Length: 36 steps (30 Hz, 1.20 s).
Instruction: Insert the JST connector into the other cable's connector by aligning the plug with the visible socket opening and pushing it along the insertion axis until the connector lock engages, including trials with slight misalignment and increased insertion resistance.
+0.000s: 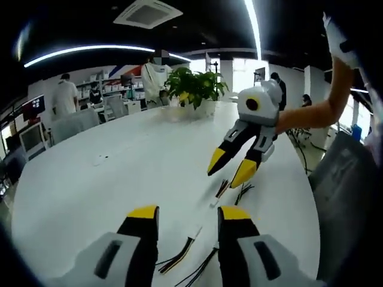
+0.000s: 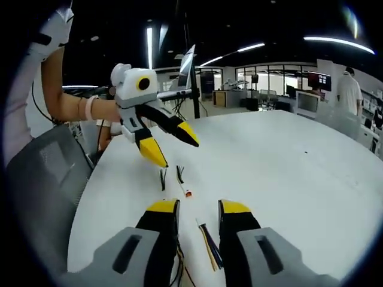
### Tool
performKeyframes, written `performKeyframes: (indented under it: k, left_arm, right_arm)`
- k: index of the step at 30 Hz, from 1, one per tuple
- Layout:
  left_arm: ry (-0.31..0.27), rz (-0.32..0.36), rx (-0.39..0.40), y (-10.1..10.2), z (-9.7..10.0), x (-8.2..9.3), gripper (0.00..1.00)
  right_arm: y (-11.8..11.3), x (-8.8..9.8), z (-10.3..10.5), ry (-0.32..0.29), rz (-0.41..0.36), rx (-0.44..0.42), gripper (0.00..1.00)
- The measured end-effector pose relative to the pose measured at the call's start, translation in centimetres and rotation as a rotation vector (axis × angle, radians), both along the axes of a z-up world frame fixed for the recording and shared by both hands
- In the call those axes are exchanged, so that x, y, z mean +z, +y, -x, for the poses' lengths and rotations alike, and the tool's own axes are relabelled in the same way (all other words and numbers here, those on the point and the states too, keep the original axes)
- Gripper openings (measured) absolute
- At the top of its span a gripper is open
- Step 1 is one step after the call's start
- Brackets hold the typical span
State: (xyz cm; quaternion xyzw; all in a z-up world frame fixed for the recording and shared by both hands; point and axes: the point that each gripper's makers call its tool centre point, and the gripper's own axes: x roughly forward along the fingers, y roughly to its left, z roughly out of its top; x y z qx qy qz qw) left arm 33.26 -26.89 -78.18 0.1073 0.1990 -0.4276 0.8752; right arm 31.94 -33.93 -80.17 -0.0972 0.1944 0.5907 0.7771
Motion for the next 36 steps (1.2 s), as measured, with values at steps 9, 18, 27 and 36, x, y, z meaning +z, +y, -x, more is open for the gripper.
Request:
performKeyframes:
  k: [9,18,27,36]
  left_arm:
    - [0.051,-0.024,-0.069,-0.6,0.7,-1.9,0.25]
    - [0.033,-0.020,-0.115,-0.8,0.7,-2.4,0.18]
    - [0.029,-0.039,-0.176,-1.2,1.0,-3.5,0.10]
    - [0.013,-0.045,-0.212,-1.4,1.0,-4.2,0.07]
  right_arm:
    - [0.1,-1.2,0.2,0.000,0.011,0.039,0.13]
    - [0.1,-2.4,0.4,-0.003,0.023,0.074,0.06]
    - [-0.2,-3.3,0.0,0.010,0.028,0.071,0.03]
    - [0.2,-3.8,0.4,-0.021,0.038,0.129,0.05]
